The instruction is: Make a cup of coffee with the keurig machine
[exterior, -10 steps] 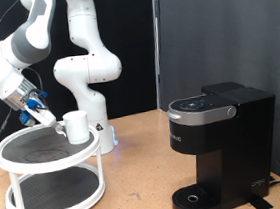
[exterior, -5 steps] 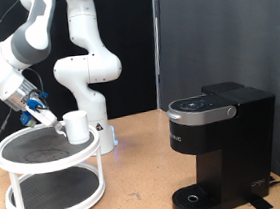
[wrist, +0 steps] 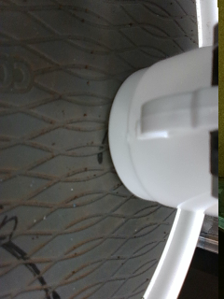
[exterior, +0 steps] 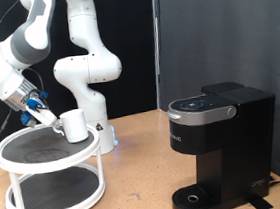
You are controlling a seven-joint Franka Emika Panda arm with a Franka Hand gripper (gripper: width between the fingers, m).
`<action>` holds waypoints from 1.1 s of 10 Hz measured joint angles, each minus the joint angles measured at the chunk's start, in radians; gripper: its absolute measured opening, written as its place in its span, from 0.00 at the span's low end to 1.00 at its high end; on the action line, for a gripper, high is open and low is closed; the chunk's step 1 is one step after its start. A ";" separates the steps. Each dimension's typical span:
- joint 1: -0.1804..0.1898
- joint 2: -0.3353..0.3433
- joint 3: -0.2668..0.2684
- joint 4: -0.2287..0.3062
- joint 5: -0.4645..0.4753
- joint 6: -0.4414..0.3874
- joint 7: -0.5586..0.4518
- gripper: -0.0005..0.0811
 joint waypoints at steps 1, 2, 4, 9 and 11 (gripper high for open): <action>0.000 -0.001 0.000 0.004 0.000 -0.010 0.002 0.03; -0.001 -0.003 0.000 0.017 0.000 -0.040 0.012 0.01; -0.004 -0.022 0.000 0.075 -0.002 -0.159 0.057 0.01; -0.005 -0.045 0.001 0.153 -0.021 -0.322 0.088 0.01; -0.005 -0.064 0.025 0.111 0.036 -0.283 0.195 0.01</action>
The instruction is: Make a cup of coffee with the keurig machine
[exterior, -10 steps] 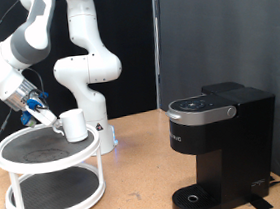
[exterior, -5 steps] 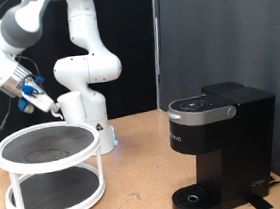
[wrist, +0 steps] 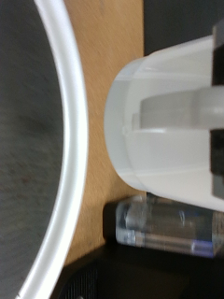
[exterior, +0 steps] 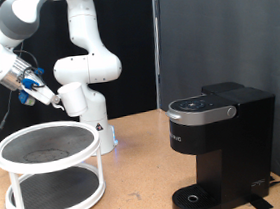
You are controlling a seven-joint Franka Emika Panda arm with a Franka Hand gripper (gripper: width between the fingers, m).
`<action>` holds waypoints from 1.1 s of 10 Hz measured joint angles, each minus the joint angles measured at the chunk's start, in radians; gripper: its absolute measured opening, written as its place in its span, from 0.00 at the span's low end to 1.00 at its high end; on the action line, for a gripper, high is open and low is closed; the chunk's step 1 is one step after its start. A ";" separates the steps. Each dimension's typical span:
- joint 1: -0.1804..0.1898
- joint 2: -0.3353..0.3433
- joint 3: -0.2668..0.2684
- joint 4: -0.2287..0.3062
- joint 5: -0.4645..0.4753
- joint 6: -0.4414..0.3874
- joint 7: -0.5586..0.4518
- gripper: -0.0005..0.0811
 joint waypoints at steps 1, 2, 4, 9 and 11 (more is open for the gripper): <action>0.000 -0.026 0.029 -0.037 0.040 0.050 0.076 0.01; 0.000 -0.060 0.065 -0.082 0.091 0.116 0.155 0.01; 0.001 -0.136 0.144 -0.175 0.193 0.275 0.269 0.01; 0.042 -0.203 0.309 -0.277 0.352 0.503 0.381 0.01; 0.060 -0.185 0.338 -0.275 0.384 0.540 0.395 0.01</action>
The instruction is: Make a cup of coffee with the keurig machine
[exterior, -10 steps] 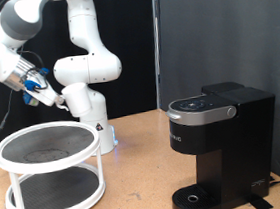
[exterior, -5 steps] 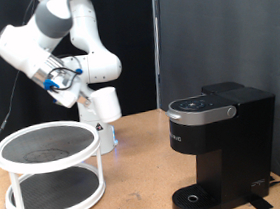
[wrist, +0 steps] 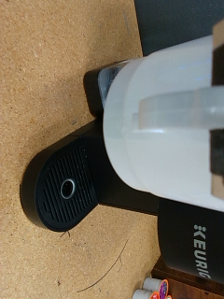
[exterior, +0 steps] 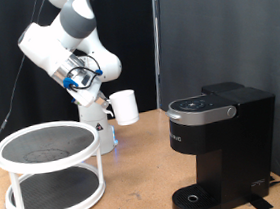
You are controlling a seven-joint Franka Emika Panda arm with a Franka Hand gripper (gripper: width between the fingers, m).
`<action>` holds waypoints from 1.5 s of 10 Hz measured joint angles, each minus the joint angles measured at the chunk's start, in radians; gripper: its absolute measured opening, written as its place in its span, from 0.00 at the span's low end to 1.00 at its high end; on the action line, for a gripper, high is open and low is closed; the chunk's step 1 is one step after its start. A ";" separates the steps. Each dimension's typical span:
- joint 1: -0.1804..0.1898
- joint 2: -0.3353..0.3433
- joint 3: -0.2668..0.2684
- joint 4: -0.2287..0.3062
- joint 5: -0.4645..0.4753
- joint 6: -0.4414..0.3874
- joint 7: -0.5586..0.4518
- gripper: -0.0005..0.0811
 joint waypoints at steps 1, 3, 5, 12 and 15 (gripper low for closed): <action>0.007 0.011 0.010 0.003 0.008 0.016 0.000 0.01; 0.021 0.042 0.017 0.016 0.010 0.024 0.000 0.01; 0.020 0.042 0.017 0.013 0.011 0.027 -0.003 0.01; 0.074 0.215 0.118 0.013 0.086 0.273 0.005 0.01; 0.105 0.323 0.122 0.036 0.167 0.339 -0.060 0.01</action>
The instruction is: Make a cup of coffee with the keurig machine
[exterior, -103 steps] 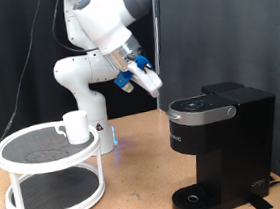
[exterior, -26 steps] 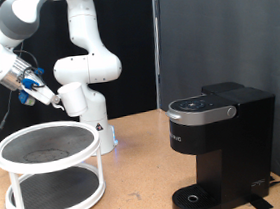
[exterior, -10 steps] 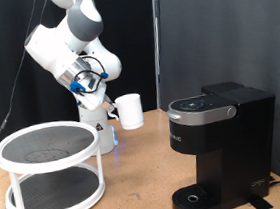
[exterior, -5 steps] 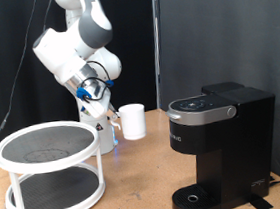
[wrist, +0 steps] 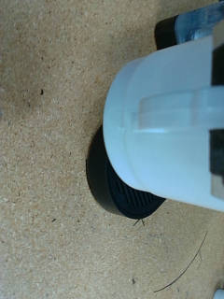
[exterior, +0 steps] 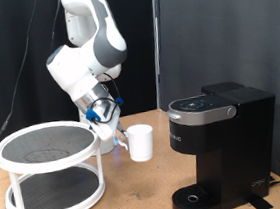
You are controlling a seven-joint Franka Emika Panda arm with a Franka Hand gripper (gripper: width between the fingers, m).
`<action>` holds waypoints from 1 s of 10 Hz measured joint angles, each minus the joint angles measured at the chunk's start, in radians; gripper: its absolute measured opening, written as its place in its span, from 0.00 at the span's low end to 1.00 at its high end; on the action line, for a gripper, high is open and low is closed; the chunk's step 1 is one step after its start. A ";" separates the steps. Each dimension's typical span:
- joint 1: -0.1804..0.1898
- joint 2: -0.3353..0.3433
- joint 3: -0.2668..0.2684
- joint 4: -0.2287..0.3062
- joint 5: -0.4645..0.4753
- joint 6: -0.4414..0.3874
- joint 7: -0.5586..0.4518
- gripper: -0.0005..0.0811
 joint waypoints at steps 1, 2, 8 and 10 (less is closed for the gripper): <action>0.007 0.029 0.001 0.010 0.024 0.013 -0.022 0.01; 0.012 0.054 0.003 0.018 0.043 0.027 -0.042 0.01; 0.057 0.170 0.060 0.057 0.217 0.115 -0.122 0.01; 0.073 0.202 0.092 0.077 0.289 0.150 -0.139 0.01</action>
